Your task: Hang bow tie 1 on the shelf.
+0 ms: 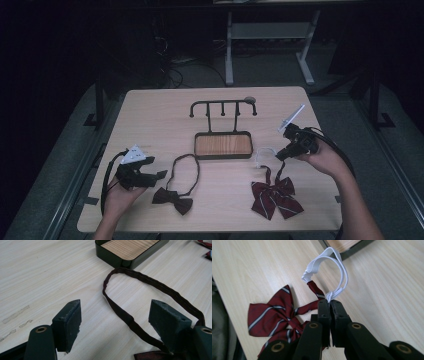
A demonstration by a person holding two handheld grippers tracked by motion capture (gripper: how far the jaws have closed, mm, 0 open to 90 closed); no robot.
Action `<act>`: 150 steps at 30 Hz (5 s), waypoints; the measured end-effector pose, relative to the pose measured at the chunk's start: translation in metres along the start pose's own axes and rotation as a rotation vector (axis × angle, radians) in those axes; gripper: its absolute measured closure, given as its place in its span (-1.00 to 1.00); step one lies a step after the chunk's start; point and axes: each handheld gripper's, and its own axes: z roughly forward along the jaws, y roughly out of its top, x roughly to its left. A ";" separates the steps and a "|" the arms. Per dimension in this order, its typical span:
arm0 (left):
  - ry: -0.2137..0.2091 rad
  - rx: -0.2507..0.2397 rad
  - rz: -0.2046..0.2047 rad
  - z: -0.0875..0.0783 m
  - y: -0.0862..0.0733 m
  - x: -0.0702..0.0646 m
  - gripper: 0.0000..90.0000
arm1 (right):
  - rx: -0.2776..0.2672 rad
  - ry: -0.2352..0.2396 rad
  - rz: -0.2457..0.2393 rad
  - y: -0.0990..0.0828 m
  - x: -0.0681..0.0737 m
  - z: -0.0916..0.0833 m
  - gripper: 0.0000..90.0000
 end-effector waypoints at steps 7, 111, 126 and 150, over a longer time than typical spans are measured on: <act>-0.002 0.001 0.000 0.001 0.000 0.000 -0.41 | -0.028 0.011 -0.025 0.005 0.005 -0.016 0.92; -0.006 -0.005 0.003 -0.003 0.000 0.000 -0.41 | -0.015 -0.084 -0.109 0.115 0.000 -0.102 0.93; -0.014 -0.002 0.011 -0.002 0.000 -0.001 -0.42 | 0.022 -0.083 -0.060 0.122 -0.019 -0.090 0.92; -0.016 -0.001 0.019 -0.003 0.000 -0.001 -0.42 | 0.039 -0.089 -0.055 0.125 -0.025 -0.078 0.83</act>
